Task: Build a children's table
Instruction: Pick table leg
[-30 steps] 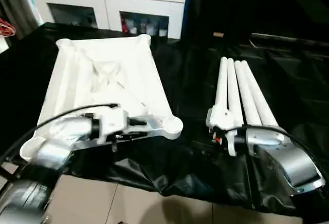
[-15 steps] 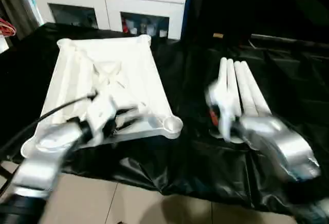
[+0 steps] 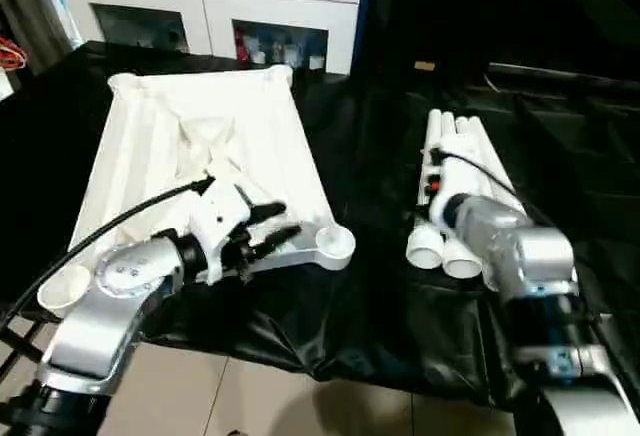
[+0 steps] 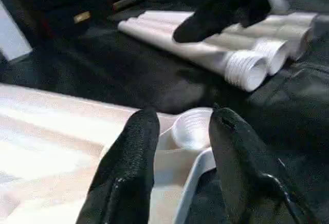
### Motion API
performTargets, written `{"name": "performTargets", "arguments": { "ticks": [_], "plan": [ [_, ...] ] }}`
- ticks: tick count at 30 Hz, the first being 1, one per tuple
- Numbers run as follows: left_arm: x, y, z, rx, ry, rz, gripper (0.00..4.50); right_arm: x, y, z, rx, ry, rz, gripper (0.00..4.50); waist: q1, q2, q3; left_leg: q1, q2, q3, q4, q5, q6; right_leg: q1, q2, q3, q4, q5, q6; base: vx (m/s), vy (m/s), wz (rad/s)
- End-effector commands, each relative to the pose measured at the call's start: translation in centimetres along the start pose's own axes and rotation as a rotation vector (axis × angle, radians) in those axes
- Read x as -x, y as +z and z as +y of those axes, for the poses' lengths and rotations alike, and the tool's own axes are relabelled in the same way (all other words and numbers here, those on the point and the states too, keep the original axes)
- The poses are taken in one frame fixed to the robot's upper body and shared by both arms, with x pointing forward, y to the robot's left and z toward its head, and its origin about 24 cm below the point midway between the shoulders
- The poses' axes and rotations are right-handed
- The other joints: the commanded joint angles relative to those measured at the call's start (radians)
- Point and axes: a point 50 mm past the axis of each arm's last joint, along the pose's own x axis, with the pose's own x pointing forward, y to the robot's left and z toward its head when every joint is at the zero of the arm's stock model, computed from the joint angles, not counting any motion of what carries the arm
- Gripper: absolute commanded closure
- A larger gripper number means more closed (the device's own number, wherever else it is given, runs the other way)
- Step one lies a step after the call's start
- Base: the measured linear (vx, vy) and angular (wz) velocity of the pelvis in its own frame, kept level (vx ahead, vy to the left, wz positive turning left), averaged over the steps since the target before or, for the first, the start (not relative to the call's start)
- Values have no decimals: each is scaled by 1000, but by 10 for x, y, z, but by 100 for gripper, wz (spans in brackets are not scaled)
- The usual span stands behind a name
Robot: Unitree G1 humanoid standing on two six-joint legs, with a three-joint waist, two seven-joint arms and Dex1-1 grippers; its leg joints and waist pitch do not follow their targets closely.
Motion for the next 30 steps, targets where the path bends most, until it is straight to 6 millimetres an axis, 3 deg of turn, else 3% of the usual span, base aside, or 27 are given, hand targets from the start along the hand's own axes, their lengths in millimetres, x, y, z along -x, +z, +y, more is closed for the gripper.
{"name": "performTargets", "arguments": {
  "ticks": [1,4,9,10,17,25,30],
  "plan": [
    [0,3,-3,-10,-15,-2,220,-1,5,-6,-10,-61,6,0,-3,13,-60,19,43,-14,-66,-42,-49,33,-69,49,-61,200,-197,0,0,0],
    [1,3,-7,-33,-31,12,190,-5,5,-10,-25,-113,29,0,-6,13,-60,18,43,-13,-66,-48,-50,33,-69,49,-62,184,-194,0,0,0],
    [0,4,-12,-33,-71,35,190,-13,2,-14,-37,-146,86,0,-13,12,-61,17,42,-13,-63,-35,-42,35,-68,48,-59,199,-202,0,0,0],
    [0,4,-13,-32,-72,35,190,-14,2,-15,-43,-154,92,0,-14,7,-62,16,41,-12,-62,-24,-38,36,-67,48,-58,210,-204,0,0,0],
    [0,3,-16,-25,-80,37,190,-21,-1,-14,-79,-166,134,0,-15,8,-63,15,41,-11,-60,-17,-26,35,-68,47,-56,212,-214,0,0,0],
    [2,4,-18,-25,-97,48,190,-29,-8,-8,-107,-111,206,0,-14,8,-70,11,41,-10,-53,33,-1,36,-65,44,-47,293,-227,0,0,0],
    [3,6,-18,-29,-102,45,190,-33,-5,-6,-95,-93,213,0,-12,8,-66,12,43,-9,-56,-12,-10,32,-68,44,-52,234,-235,0,0,0]
  ]
}}
